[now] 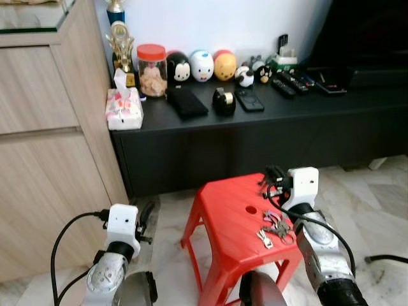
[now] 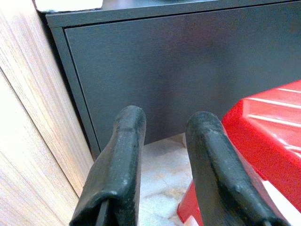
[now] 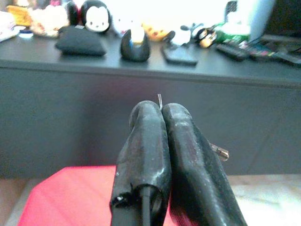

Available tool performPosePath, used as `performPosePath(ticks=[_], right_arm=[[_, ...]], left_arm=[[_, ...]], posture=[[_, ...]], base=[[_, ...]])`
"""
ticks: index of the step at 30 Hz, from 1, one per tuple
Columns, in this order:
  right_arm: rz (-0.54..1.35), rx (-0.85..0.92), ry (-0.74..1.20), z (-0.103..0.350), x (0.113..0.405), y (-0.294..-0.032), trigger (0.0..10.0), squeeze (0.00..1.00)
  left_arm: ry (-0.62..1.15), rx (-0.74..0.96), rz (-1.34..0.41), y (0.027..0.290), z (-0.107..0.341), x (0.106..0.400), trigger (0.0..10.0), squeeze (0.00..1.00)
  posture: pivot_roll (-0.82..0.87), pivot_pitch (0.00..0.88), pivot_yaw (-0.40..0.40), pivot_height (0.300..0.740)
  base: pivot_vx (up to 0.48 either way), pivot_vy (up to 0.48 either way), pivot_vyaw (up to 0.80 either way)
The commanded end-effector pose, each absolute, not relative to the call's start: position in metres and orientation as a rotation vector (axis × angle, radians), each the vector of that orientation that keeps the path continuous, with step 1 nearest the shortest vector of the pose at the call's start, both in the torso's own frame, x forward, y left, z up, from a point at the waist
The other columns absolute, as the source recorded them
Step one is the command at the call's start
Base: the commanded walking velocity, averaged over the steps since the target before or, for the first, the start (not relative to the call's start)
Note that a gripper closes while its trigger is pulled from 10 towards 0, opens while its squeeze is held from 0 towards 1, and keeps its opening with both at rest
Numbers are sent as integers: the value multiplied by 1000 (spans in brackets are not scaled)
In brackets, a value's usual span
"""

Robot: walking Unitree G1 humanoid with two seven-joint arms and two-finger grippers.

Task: Hang keys on a hook

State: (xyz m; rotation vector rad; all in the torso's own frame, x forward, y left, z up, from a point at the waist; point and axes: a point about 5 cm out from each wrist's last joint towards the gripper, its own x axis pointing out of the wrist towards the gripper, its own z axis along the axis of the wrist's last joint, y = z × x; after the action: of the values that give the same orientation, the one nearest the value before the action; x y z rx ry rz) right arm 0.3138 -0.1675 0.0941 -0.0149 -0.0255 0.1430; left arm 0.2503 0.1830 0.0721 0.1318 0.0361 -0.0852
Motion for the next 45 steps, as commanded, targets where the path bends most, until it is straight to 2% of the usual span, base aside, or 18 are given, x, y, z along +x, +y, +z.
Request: performPosePath(ticks=[1,6,22,29,39,42,45], right_arm=[[103,7,-33,96,310,-169,10000,0],[117,48,-37,98,304,-159,10000,0],[100,50,-27,100,302,-158,10000,0],[103,53,-19,99,302,-157,10000,0],[117,55,-8,97,300,-154,10000,0],[120,55,-7,96,300,-154,10000,0],[124,56,-6,96,300,-153,10000,0]], left_arm=[[32,134,-85,182,71,249,10000,0],[28,128,-87,182,72,249,10000,0],[20,112,-88,181,72,249,10000,0],[24,105,-79,183,71,249,10000,0],[183,23,119,231,31,226,10000,0],[260,26,143,239,14,214,10000,0],[404,4,179,247,-19,188,10000,0]], posture=[[77,0,-111,559],[72,0,-108,559],[74,0,-114,659],[76,0,-115,689],[79,0,-113,689],[77,0,-111,689],[77,0,-111,689]], base=[[0,0,0],[0,0,0],[0,0,0],[0,0,0],[0,0,0],[0,0,0],[0,0,0]])
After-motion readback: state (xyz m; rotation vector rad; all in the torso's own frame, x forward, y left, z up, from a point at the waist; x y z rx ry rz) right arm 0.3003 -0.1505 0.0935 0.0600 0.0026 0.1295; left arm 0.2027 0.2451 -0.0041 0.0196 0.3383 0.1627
